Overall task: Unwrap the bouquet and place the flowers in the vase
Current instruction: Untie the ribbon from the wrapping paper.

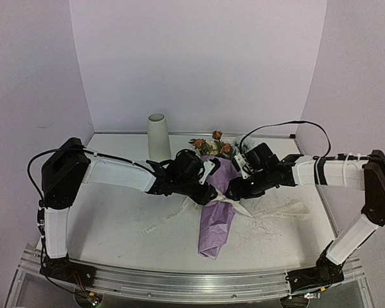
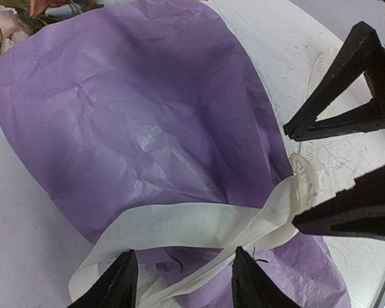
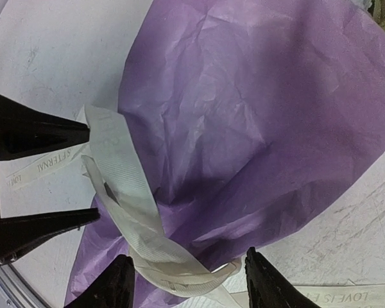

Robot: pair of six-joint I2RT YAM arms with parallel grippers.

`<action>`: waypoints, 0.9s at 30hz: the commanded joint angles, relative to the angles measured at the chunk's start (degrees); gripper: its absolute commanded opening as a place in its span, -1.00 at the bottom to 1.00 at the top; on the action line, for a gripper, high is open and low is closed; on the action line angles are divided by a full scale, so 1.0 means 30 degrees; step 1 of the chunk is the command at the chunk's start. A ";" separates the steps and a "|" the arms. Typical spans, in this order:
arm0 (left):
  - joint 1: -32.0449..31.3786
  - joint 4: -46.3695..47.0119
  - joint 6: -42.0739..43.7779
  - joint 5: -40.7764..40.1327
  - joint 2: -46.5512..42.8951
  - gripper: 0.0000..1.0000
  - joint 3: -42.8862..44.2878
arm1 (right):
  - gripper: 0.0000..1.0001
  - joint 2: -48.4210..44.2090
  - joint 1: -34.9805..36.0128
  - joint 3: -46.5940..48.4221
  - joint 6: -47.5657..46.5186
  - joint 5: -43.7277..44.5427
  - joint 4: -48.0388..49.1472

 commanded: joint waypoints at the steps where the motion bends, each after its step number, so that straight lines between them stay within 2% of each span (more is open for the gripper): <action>1: -0.0062 -0.0455 0.0694 0.0789 0.0752 0.02 0.1231 | 0.12 0.0537 0.0222 0.0252 0.0670 0.0111 -0.0667; 7: -0.0057 -0.0973 0.0703 0.0757 0.1138 -0.09 0.1687 | -0.17 0.0462 0.0222 -0.0213 0.0945 0.0880 -0.0753; 12: -0.0062 -0.1392 0.0454 -0.0124 0.0896 -0.38 0.1339 | -0.40 -0.0224 0.0222 -0.0852 0.0946 0.1930 -0.0949; 16: -0.0062 -0.1423 -0.0227 -0.2595 0.0090 -0.77 0.0325 | -0.72 -0.0362 0.0222 -0.1062 0.0774 0.2987 -0.1683; 19: -0.0060 -0.1489 -0.0950 -0.3827 -0.0609 -0.99 -0.0286 | -0.77 -0.0754 0.0222 -0.1572 0.0903 0.3737 -0.1812; 23: -0.0036 -0.1402 -0.2204 -0.5131 -0.1866 -1.00 -0.1557 | -0.80 -0.1467 0.0225 -0.1975 0.1022 0.4772 -0.2197; 27: -0.0040 -0.1435 -0.3021 -0.5027 -0.2431 -0.99 -0.2383 | -0.77 -0.1604 0.0223 -0.2216 0.0942 0.5439 -0.2416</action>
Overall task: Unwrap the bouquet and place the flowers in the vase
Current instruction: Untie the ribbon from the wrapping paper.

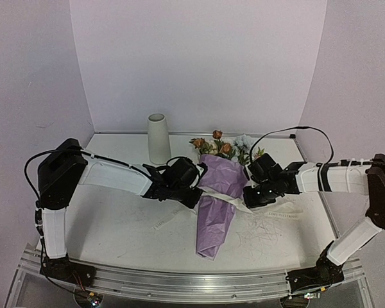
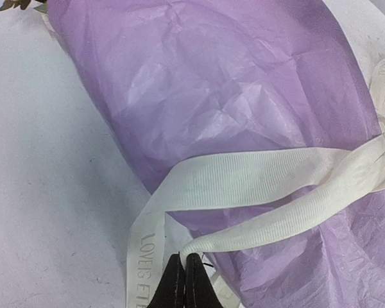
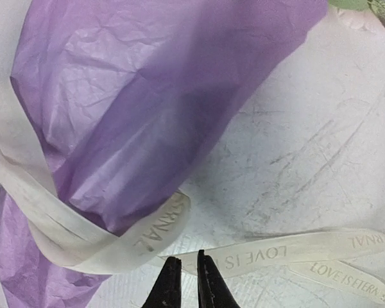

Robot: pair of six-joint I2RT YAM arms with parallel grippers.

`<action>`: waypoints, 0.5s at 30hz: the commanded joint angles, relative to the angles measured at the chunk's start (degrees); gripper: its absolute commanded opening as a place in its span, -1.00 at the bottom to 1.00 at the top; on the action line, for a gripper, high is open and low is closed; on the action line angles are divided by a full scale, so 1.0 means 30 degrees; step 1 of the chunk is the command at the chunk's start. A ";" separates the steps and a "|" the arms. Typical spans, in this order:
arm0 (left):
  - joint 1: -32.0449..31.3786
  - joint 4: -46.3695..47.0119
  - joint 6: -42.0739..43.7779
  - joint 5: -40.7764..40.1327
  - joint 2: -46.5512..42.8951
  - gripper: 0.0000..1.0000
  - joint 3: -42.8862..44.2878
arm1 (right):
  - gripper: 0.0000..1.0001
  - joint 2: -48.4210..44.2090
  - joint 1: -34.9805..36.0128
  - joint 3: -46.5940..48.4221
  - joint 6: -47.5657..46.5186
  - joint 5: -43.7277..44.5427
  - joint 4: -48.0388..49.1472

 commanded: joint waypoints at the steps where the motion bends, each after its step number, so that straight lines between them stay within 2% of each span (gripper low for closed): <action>1: 0.0069 0.0097 -0.1578 -0.0862 -0.1712 -0.95 -0.0848 | -0.74 -0.0592 0.0067 -0.0151 -0.0133 0.1343 -0.1391; 3: 0.0069 0.0188 -0.1775 -0.0453 -0.1674 -0.85 -0.0970 | -0.68 -0.0744 0.0067 0.0040 -0.0485 0.1055 -0.1459; 7: 0.0068 0.0221 -0.1807 0.0096 -0.1787 -0.48 -0.0783 | -0.54 -0.1634 0.0067 0.0249 -0.1670 0.0100 -0.0893; 9: 0.0067 0.0392 -0.1804 0.0237 -0.1989 -0.34 -0.0791 | -0.39 -0.2052 0.0067 0.0518 -0.2351 -0.0607 -0.0714; 12: 0.0045 0.0473 -0.1299 0.0699 -0.1884 -0.22 -0.0370 | -0.10 -0.2607 0.0079 0.0588 -0.3131 -0.1469 -0.0268; 15: 0.0039 0.0477 -0.0898 0.0759 -0.1677 -0.16 0.0083 | -0.01 -0.2619 0.0068 0.0894 -0.3890 -0.1810 0.0004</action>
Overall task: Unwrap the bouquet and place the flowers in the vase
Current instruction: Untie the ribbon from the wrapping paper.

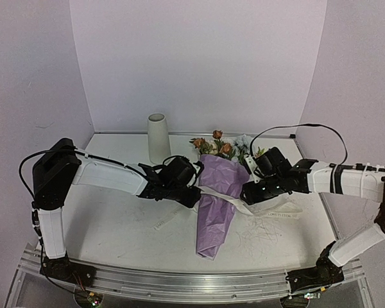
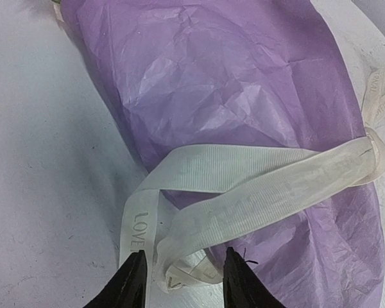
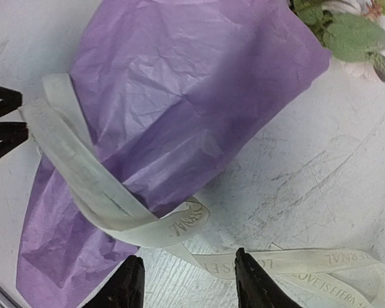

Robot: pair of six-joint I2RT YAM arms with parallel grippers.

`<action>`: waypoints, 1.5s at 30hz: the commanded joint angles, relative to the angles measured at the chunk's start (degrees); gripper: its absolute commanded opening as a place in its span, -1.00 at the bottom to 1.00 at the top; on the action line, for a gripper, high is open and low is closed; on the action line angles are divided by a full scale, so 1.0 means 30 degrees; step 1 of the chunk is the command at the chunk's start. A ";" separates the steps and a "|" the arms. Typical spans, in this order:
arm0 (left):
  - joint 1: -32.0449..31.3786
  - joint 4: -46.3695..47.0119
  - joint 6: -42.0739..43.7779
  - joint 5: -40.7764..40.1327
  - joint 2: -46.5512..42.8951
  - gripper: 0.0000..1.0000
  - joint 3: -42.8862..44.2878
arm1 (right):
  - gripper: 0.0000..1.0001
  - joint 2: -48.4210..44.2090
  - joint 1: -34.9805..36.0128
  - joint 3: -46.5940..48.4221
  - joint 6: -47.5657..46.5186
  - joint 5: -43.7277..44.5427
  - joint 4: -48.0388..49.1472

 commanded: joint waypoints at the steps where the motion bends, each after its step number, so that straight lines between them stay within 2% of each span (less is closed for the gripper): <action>1: 0.0002 0.0431 0.0619 0.0362 -0.0614 -0.15 0.1006 | -0.01 -0.0351 0.0081 0.1135 -0.1708 -0.1262 0.0086; 8: 0.0004 -0.0074 0.1399 -0.0778 0.0623 -0.13 0.2319 | -0.04 0.1355 0.0187 0.2550 -0.2316 -0.3773 0.0202; 11: 0.0003 -0.0692 0.1537 -0.1312 0.1028 -0.12 0.2891 | 0.05 0.1975 0.0456 0.2956 -0.2433 -0.3909 0.0266; 15: 0.0000 -0.1062 0.1700 -0.1741 0.1199 -0.10 0.2957 | 0.28 0.3007 0.0800 0.3585 -0.2515 -0.3381 0.0006; 17: -0.0002 -0.1168 0.1831 -0.1677 0.1269 -0.09 0.2976 | 0.28 0.3433 0.1031 0.3728 -0.2566 -0.2965 -0.0144; 22: 0.0000 -0.1225 0.1593 -0.1438 0.1160 0.04 0.2607 | 0.17 0.4285 0.1441 0.4190 -0.2647 -0.2206 -0.0469; 29: -0.0006 -0.1058 0.1254 -0.1269 0.0794 0.11 0.2163 | 0.13 0.5497 0.2079 0.5113 -0.2799 0.0460 -0.1686; 33: -0.0123 -0.0890 0.1819 -0.0430 0.0428 0.25 0.1774 | -0.11 0.5614 0.2217 0.5107 -0.2772 0.1849 -0.1946; 39: -0.0289 -0.0310 0.2150 -0.0336 -0.0099 0.26 0.0952 | -0.50 0.5510 0.2220 0.4942 -0.2586 0.2170 -0.2133; 45: -0.0289 -0.0042 0.2309 -0.0530 -0.0039 0.26 0.0902 | -0.52 0.4667 0.2223 0.4597 -0.2116 0.2195 -0.2287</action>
